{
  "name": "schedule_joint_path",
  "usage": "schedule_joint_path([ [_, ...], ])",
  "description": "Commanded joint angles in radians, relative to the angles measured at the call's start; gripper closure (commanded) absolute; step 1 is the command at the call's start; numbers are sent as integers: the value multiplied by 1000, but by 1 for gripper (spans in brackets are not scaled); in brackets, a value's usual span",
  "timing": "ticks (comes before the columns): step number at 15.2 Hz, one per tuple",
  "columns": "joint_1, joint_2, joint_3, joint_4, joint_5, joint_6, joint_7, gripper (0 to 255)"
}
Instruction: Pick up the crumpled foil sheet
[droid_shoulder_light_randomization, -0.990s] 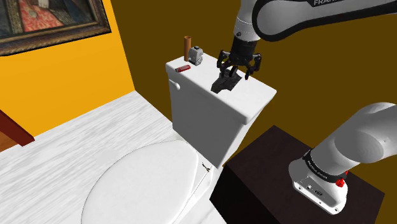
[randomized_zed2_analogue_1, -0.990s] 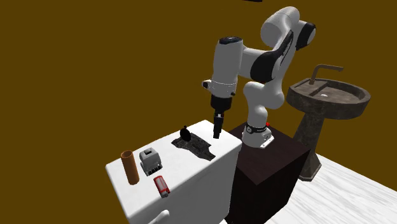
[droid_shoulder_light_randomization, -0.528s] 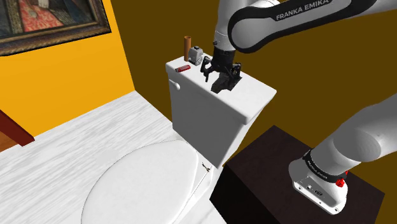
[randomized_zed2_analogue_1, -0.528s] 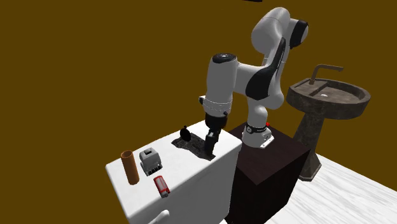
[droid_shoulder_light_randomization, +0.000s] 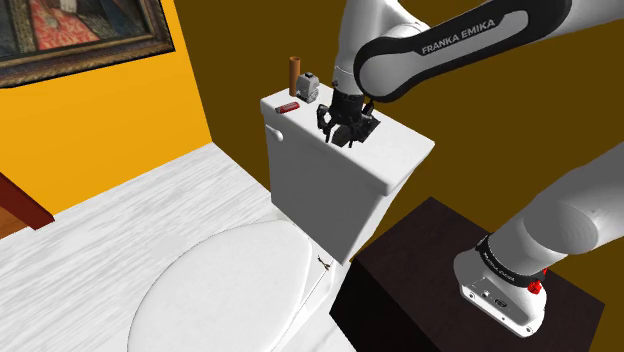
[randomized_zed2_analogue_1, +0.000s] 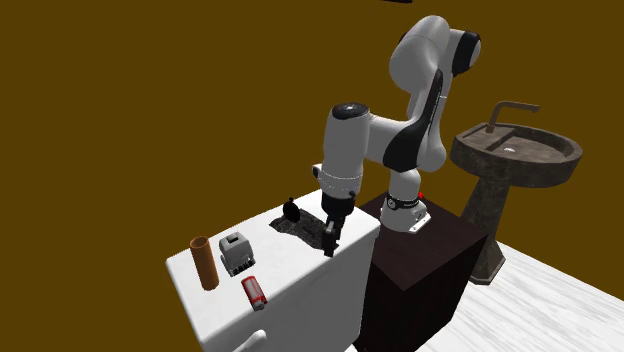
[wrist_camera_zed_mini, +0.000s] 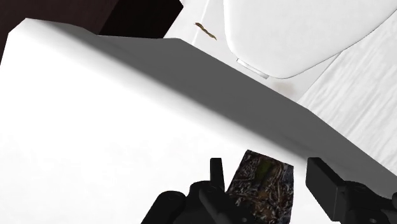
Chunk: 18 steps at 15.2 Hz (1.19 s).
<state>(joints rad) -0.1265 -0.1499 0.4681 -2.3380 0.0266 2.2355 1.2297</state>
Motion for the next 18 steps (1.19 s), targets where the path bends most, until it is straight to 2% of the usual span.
schedule_joint_path([
  [1,0,2,0,0,-1,3,1,255],
  [9,0,2,1,-2,-1,4,2,255],
  [18,3,-57,-13,70,25,-122,-24,255],
])
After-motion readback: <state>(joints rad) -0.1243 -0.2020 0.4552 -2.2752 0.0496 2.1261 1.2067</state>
